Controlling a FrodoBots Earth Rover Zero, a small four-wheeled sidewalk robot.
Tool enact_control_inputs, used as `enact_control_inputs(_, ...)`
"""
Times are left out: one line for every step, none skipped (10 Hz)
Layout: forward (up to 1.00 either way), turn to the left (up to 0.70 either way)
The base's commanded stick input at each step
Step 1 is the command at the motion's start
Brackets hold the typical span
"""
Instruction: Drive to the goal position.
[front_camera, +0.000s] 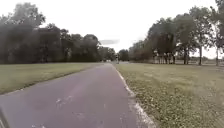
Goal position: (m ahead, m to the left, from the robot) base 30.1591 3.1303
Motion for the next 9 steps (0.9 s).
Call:
enact_control_inputs(0.70, 0.00)
enact_control_inputs(0.70, 0.00)
enact_control_inputs(0.70, 0.00)
enact_control_inputs(0.70, 0.00)
enact_control_inputs(0.70, 0.00)
enact_control_inputs(0.70, 0.00)
enact_control_inputs(0.70, 0.00)
enact_control_inputs(0.70, 0.00)
enact_control_inputs(0.70, 0.00)
